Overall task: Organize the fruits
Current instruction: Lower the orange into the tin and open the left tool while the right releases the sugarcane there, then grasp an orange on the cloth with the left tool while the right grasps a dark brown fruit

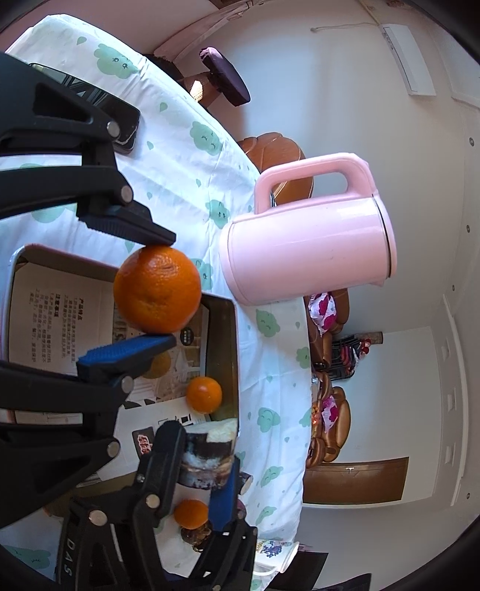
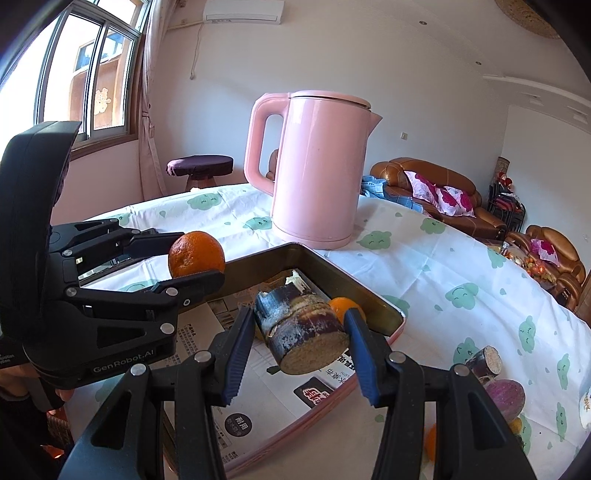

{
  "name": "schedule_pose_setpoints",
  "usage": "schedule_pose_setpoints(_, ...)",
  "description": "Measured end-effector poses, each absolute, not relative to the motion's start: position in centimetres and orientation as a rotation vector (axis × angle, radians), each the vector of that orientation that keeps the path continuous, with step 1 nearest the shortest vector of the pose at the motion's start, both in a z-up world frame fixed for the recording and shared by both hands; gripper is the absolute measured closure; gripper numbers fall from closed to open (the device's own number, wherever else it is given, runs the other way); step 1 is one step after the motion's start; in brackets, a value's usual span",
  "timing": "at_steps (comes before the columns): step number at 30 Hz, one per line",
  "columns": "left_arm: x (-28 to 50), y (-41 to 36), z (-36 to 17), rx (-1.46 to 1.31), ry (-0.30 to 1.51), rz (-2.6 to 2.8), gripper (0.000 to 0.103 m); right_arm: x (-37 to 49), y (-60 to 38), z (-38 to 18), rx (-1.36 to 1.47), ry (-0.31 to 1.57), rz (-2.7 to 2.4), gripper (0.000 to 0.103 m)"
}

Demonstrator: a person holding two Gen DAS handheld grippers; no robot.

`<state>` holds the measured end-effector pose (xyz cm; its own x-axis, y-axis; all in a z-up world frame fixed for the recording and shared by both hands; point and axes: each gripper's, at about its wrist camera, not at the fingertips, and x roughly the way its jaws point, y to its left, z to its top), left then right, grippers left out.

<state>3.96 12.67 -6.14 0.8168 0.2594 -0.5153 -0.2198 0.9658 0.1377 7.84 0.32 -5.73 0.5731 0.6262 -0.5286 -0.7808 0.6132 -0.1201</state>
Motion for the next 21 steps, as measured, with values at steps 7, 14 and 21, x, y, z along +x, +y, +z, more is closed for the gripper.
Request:
schedule_pose_setpoints(7, 4.0, 12.6, -6.2, 0.079, 0.564, 0.254, 0.052, 8.1, 0.5, -6.5, -0.371, 0.495, 0.846, 0.051)
schedule_pose_setpoints(14, 4.1, 12.3, -6.2, 0.092, 0.561, 0.254, 0.049, 8.3, 0.9, -6.8, -0.381, 0.513, 0.852, 0.051)
schedule_pose_setpoints(21, 3.4, 12.2, -5.3, 0.091, 0.524, 0.275, 0.032, 8.2, 0.6, -6.6, -0.378, 0.494, 0.836, 0.047)
